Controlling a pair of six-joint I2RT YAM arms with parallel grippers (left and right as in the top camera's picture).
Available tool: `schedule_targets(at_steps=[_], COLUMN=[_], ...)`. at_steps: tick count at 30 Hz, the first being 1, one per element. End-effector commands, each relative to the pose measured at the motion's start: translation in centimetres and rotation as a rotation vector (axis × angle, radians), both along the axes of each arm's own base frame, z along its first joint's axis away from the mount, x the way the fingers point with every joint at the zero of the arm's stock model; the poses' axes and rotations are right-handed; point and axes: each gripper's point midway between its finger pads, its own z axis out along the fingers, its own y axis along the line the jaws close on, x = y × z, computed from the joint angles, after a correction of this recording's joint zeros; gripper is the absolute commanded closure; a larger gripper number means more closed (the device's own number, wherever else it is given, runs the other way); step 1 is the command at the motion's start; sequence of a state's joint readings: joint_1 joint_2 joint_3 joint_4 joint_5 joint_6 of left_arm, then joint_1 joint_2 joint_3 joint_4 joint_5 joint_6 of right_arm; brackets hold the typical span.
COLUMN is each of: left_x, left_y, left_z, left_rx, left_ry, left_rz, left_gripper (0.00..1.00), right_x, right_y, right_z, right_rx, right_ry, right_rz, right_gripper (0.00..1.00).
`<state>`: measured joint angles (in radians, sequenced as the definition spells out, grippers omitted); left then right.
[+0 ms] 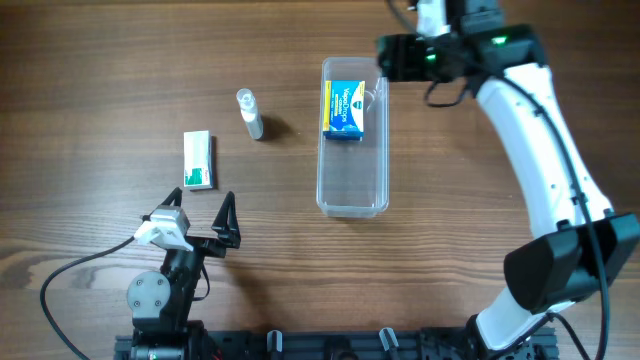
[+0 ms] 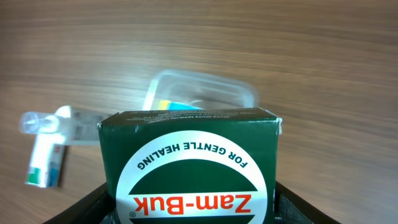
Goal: Pack container
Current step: 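Carry the Zam-Buk tin over the container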
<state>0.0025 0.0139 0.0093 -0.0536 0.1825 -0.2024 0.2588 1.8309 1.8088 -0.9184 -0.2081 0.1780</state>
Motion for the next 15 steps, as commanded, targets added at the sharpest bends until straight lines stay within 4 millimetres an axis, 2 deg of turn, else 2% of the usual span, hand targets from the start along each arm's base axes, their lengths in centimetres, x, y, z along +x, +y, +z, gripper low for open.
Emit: schedule_targets(at_steps=[1,3,7,8,9,15], left_x=[0.0,0.0,0.0,0.0,0.0,0.0], left_y=[0.3,0.3,0.3,0.3,0.3,0.3], left_z=[-0.2,-0.2,-0.2,-0.2,-0.2,-0.2], left_rx=[0.016,0.016,0.016,0.016,0.016,0.016], left_ry=[0.001,0.001,0.001,0.001,0.001,0.001], left_rz=[0.015,0.015,0.015,0.015,0.015,0.015], left_gripper=[0.00,0.00,0.00,0.00,0.00,0.00], right_x=[-0.1,-0.3,-0.3,-0.3,-0.1,0.1], right_y=[3.0,4.4,5.3,5.5,5.5,5.7], right_z=[-1.7,-2.7,-5.9,-6.8,-8.5,-12.0], right_rx=[-0.033,-0.063,-0.096,-0.097,-0.112,-0.141], right_ry=[0.025,0.028,0.095,0.114,0.145,0.207], right_rz=[-0.075,-0.070,-0.148,-0.163,-0.172,-0.186], right_gripper=[0.32,0.32,0.32,0.32,0.32,0.31])
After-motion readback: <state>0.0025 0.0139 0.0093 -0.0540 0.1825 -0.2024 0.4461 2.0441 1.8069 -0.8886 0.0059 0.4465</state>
